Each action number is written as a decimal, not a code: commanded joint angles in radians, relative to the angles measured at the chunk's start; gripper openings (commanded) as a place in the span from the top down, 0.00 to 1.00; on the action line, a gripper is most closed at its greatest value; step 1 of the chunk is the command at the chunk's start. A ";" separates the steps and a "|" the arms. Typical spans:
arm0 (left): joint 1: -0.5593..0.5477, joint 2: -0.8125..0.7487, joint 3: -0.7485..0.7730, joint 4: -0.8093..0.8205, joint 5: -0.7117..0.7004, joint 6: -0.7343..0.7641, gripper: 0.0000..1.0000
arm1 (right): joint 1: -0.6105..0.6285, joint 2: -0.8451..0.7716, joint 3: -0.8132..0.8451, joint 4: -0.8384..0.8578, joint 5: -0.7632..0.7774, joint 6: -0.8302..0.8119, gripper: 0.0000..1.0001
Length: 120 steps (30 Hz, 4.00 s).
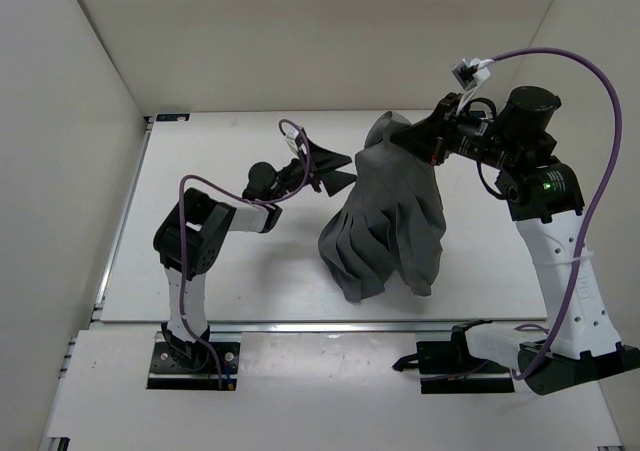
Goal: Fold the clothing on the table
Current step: Flatten the skirt out
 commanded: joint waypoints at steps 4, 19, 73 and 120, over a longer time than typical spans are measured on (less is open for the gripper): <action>-0.001 -0.022 -0.006 0.469 -0.005 0.121 0.01 | -0.009 -0.022 0.027 0.110 -0.043 0.025 1.00; -0.012 0.153 0.228 0.530 -0.050 0.023 0.01 | -0.007 -0.017 0.015 0.120 -0.051 0.028 1.00; -0.064 -0.316 0.068 -0.237 0.163 1.053 0.33 | 0.056 0.006 0.016 0.005 -0.019 -0.047 1.00; 0.159 -0.328 0.398 -1.541 -0.456 1.425 0.23 | 0.071 0.361 -0.240 0.043 0.494 -0.041 1.00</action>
